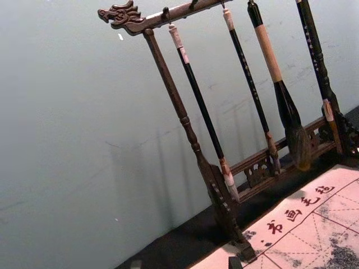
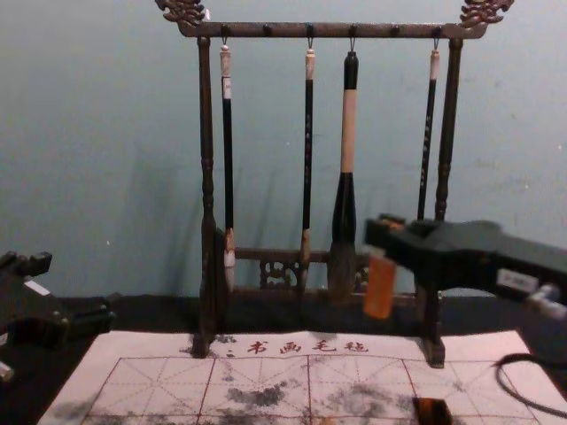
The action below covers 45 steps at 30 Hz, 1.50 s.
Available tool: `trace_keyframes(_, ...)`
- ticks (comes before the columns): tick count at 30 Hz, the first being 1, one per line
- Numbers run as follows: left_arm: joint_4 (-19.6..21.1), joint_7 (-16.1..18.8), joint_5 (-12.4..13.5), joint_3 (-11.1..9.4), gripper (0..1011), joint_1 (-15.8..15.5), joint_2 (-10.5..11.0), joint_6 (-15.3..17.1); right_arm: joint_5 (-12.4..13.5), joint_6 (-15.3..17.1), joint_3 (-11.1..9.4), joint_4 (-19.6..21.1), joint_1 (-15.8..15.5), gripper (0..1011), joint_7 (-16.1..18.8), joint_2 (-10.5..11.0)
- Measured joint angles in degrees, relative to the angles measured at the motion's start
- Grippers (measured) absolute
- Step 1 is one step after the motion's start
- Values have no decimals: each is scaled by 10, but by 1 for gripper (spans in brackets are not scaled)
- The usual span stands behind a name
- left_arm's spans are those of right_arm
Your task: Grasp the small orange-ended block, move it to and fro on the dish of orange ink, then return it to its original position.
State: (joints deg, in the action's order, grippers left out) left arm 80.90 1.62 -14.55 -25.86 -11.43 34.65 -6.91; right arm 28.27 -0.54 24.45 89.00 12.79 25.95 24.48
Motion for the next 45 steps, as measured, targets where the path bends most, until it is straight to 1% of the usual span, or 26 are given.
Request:
trace_keyframes(1,0,0,0,0,1001,0,0,0,-1,-1,-4,7,-6,129,-6,2)
trace_keyframes(2,0,0,0,0,1001,0,0,0,-3,-2,-12,19,-20,129,-16,5)
trace_keyframes(8,0,0,0,0,1001,0,0,0,-15,-7,-37,48,-65,129,-50,12)
trace_keyframes(13,0,0,0,0,1001,0,0,0,-28,-10,-52,54,-95,129,-72,9)
trace_keyframes(18,0,0,0,0,1001,0,0,0,-35,-6,-59,47,-109,129,-80,0)
trace_keyframes(23,0,0,0,0,1001,0,0,0,-38,-3,-62,35,-111,129,-78,-9)
trace_keyframes(30,0,0,0,0,1001,0,0,0,-41,8,-64,17,-106,129,-69,-24)
trace_keyframes(37,0,0,0,0,1001,0,0,0,-45,15,-63,5,-100,129,-65,-31)
trace_keyframes(45,0,0,0,0,1001,0,0,0,-47,20,-63,-1,-98,129,-64,-36)
